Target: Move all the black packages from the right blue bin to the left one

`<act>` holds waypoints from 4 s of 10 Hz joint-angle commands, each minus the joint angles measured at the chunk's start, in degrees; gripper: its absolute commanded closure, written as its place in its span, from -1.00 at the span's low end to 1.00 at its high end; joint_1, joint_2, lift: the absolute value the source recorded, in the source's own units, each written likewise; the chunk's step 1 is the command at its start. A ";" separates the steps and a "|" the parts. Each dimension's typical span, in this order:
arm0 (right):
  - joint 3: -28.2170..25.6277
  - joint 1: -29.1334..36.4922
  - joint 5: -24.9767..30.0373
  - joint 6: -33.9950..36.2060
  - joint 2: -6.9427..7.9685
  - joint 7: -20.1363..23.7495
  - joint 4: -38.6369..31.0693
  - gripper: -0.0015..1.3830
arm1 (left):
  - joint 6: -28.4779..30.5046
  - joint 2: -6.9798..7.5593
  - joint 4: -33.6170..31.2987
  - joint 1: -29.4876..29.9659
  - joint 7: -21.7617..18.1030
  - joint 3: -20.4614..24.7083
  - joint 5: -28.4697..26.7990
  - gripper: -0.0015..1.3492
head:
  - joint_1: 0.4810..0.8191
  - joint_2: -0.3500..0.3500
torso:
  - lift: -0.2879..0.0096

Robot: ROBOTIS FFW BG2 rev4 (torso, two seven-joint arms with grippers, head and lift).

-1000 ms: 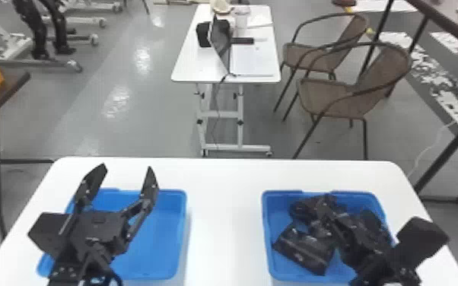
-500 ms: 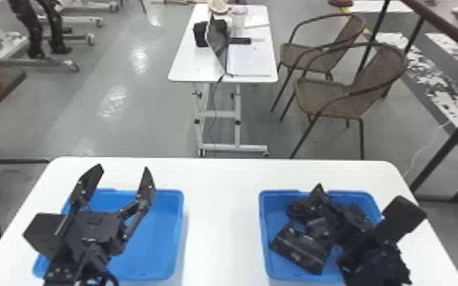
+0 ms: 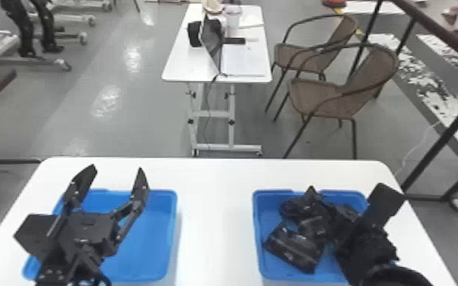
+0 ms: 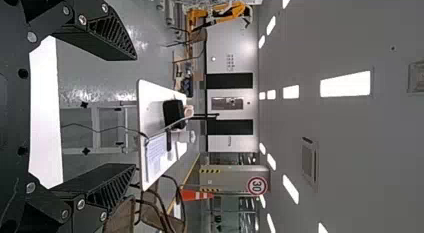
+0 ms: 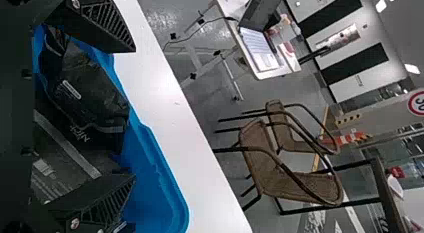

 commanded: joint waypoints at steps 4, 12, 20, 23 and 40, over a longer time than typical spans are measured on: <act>1.62 -4.79 1.61 0.91 0.06 3.50 6.40 -0.78 | 0.10 0.11 0.09 0.00 -0.08 0.09 -0.08 -0.59 | 0.27 -0.03 | 0.66; 1.36 -2.51 -0.06 2.49 0.59 3.50 4.29 0.63 | -0.60 -0.24 0.44 0.18 -0.43 0.35 -0.08 -0.59 | 0.27 0.02 | 0.66; 1.97 0.22 -16.14 7.77 -0.20 5.87 -11.97 0.63 | 0.89 -1.12 0.53 -0.44 -0.34 0.53 2.03 -0.59 | 0.27 0.14 | 0.66; 7.16 -7.96 -28.01 11.11 -0.55 13.17 -6.61 0.63 | 3.09 -0.68 0.35 -2.81 -0.43 -0.53 7.57 -0.59 | 0.27 0.35 | 0.66; 17.71 -20.09 -46.38 20.69 1.03 24.95 7.98 0.63 | 12.67 2.31 4.04 -11.69 -13.88 -2.55 25.76 -0.39 | 0.27 0.69 | 0.66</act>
